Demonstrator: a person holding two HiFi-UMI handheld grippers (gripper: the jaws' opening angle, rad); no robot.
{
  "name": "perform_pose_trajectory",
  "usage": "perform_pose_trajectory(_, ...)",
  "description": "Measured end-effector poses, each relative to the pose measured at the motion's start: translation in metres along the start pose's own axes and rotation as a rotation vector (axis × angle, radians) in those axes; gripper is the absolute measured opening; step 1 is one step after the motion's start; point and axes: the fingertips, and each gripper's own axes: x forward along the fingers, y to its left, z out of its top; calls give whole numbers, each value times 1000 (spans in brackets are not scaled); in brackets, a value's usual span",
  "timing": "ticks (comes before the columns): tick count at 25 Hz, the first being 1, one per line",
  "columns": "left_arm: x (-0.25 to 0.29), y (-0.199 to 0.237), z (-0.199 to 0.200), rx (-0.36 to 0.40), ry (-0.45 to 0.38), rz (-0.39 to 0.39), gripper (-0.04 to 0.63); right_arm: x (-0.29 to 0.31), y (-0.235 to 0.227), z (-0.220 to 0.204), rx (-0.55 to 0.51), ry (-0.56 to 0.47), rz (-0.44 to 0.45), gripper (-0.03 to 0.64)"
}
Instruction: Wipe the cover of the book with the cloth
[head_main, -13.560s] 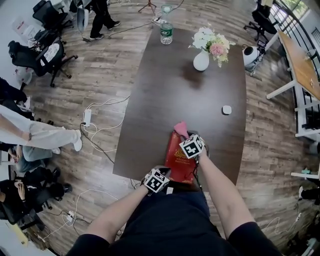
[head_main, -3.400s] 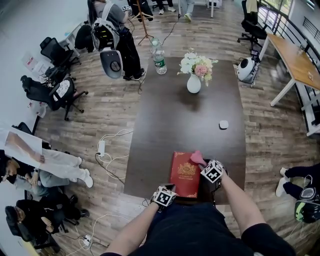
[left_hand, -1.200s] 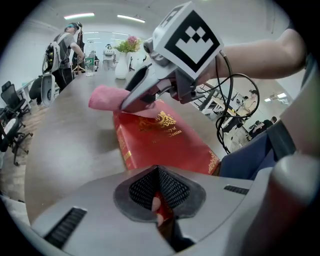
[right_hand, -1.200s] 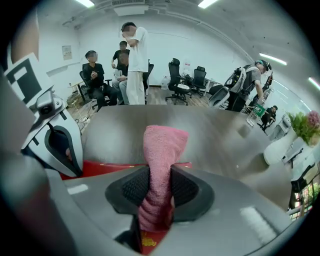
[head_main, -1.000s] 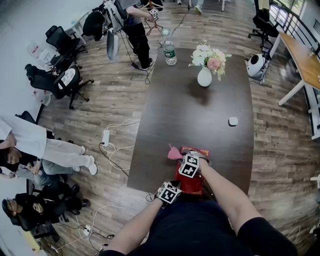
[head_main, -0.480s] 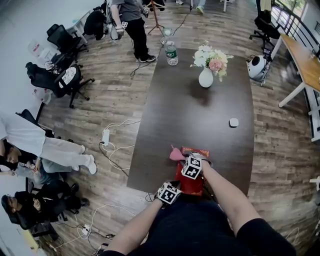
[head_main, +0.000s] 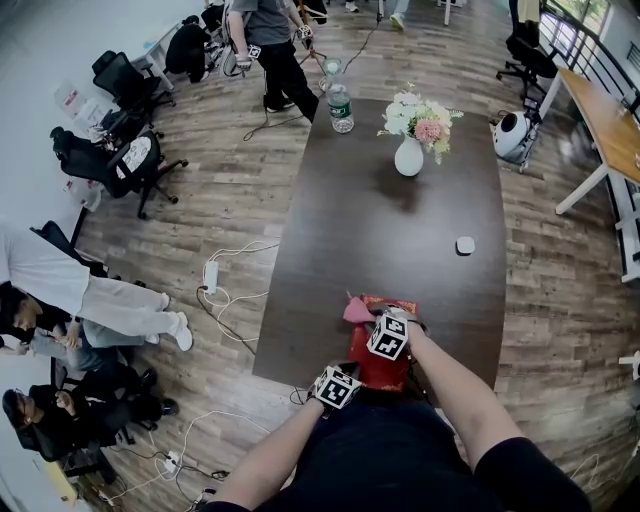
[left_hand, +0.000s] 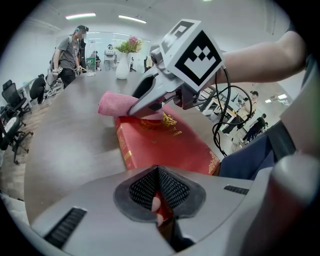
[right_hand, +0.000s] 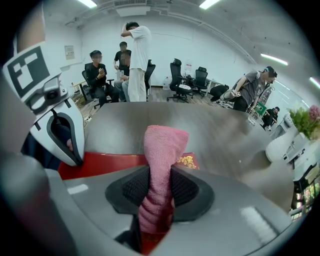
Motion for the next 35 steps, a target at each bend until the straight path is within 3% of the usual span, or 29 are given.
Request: perform_pose_trajectory(35,2,4,1,21,-7,11,-5,-20,-4,-34,28,20,-17,118)
